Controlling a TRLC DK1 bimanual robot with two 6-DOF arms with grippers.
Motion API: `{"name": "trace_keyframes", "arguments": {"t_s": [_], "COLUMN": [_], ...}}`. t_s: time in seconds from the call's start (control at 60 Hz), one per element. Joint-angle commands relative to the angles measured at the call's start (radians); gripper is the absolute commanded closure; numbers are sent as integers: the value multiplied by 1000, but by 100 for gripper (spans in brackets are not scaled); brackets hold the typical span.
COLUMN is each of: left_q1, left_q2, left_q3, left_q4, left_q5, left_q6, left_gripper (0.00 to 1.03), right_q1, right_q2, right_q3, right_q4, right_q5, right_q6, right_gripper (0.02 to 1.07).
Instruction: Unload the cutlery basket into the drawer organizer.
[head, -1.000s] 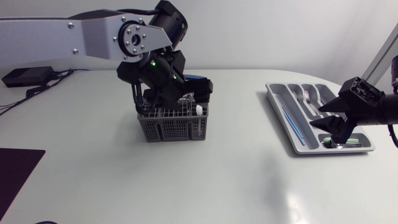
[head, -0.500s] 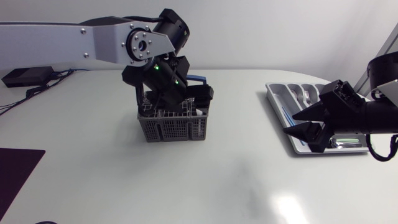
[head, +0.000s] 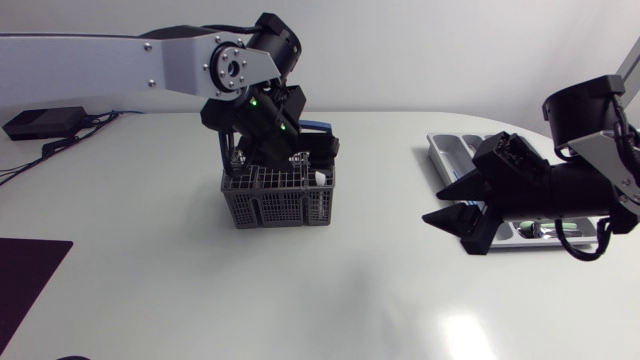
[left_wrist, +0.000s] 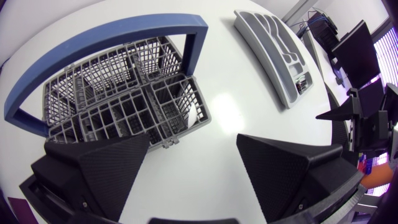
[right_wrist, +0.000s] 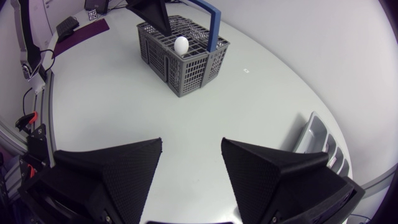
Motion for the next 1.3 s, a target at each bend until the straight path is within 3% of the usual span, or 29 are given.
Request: {"name": "trace_keyframes", "arguments": {"t_s": [0.0,0.767,1.017,1.217,1.283], "left_q1": [4,-5,-2,-4,-4], "left_q2": [26,100,120,135,143], "left_q3": [31,99,120,137,143], "left_q4": [6,2,-1,-14,-14], "left_q5": [-4,-34,-34,-32,-32], "left_q6": [40,146,164,169,172], "left_gripper": [5,5,7,13,21], "right_q1": [40,283,298,300,300], "right_q2": [-5,3,25,38,40], "right_q3": [-36,-57,-73,-79,-82], "right_q4": [16,126,166,182,186], "right_q5": [27,97,101,102,101], "right_q6": [38,184,196,199,199], "right_gripper": [37,37,37,37,37]}}
